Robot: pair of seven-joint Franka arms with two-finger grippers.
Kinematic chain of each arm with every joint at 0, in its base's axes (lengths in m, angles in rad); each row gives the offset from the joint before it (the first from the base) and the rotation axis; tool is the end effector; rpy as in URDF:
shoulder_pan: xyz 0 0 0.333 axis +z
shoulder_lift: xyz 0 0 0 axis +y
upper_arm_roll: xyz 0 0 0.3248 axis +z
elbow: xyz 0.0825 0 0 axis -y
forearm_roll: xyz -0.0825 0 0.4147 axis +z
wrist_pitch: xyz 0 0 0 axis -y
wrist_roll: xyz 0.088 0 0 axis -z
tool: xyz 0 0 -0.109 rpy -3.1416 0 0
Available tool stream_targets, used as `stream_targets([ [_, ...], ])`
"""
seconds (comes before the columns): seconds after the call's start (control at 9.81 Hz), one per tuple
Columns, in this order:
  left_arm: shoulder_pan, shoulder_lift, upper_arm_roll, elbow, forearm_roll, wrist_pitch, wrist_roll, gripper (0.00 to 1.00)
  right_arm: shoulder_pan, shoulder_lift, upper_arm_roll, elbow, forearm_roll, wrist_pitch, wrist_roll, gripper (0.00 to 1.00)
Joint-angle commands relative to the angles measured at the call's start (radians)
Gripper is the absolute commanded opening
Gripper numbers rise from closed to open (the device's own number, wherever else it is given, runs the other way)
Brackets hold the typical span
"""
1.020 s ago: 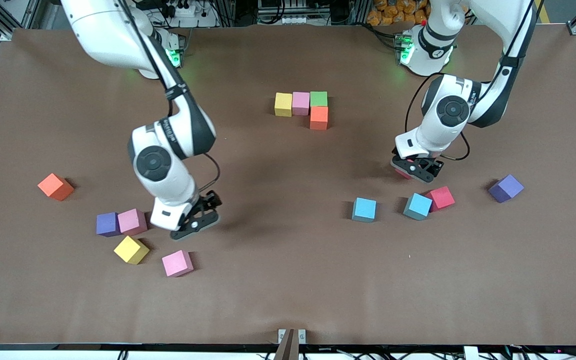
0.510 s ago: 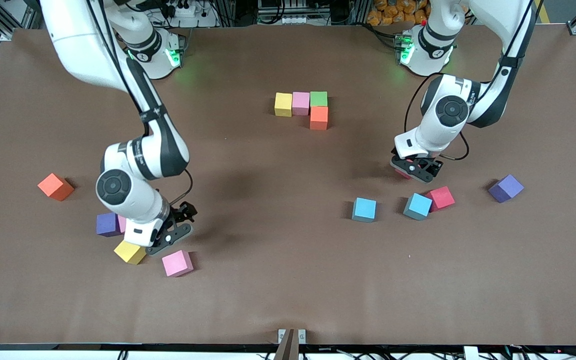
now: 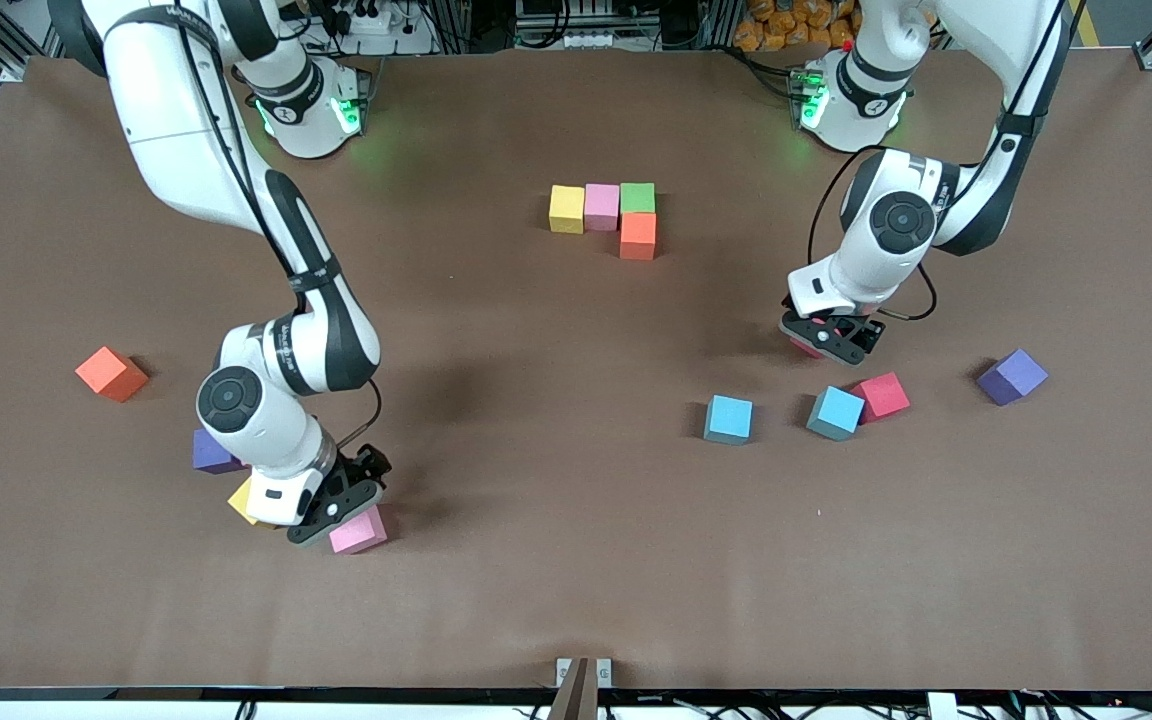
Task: Form number 2 with 11 blocks
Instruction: 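Reach the right gripper to the lilac cube near the purple cube and grasp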
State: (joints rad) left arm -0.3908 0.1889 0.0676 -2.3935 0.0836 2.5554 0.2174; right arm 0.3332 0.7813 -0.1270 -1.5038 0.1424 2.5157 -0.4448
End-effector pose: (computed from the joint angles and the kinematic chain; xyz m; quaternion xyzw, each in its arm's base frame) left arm 0.4901 -0.1644 0.2176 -0.9531 0.3011 0.0119 0.0297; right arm 0.7461 0.1727 0.2138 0.9496 0.2899 0.1188 0.0082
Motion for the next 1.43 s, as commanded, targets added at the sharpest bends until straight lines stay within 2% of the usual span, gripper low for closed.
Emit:
stream_targets([
  [0.0,-0.008,0.001,0.003,-0.003,-0.021,0.006,-0.003,1.0,-0.028,0.026,0.018,0.039,0.052,0.018,-0.017,1.0],
  [0.41,-0.008,0.001,0.001,-0.004,-0.021,0.006,-0.003,1.0,-0.019,0.073,0.018,0.039,0.132,0.126,-0.014,1.0],
  [0.82,-0.008,0.011,0.001,-0.004,-0.022,0.005,-0.003,1.0,-0.019,0.096,0.02,0.04,0.135,0.175,-0.014,1.0],
  [0.92,-0.008,0.011,0.001,-0.004,-0.021,0.006,-0.003,1.0,-0.016,0.098,0.02,0.04,0.135,0.173,-0.011,0.74],
  [1.02,-0.008,0.012,0.001,-0.004,-0.021,0.006,-0.004,1.0,-0.016,0.096,0.021,0.042,0.135,0.173,0.024,0.55],
  [1.12,-0.008,0.014,0.003,-0.004,-0.021,0.006,-0.003,1.0,-0.013,0.092,0.023,0.043,0.137,0.17,0.059,0.24],
  [1.33,-0.008,0.021,0.001,-0.01,-0.021,0.006,-0.003,1.0,-0.002,0.082,0.03,0.05,0.138,0.158,0.083,0.21],
])
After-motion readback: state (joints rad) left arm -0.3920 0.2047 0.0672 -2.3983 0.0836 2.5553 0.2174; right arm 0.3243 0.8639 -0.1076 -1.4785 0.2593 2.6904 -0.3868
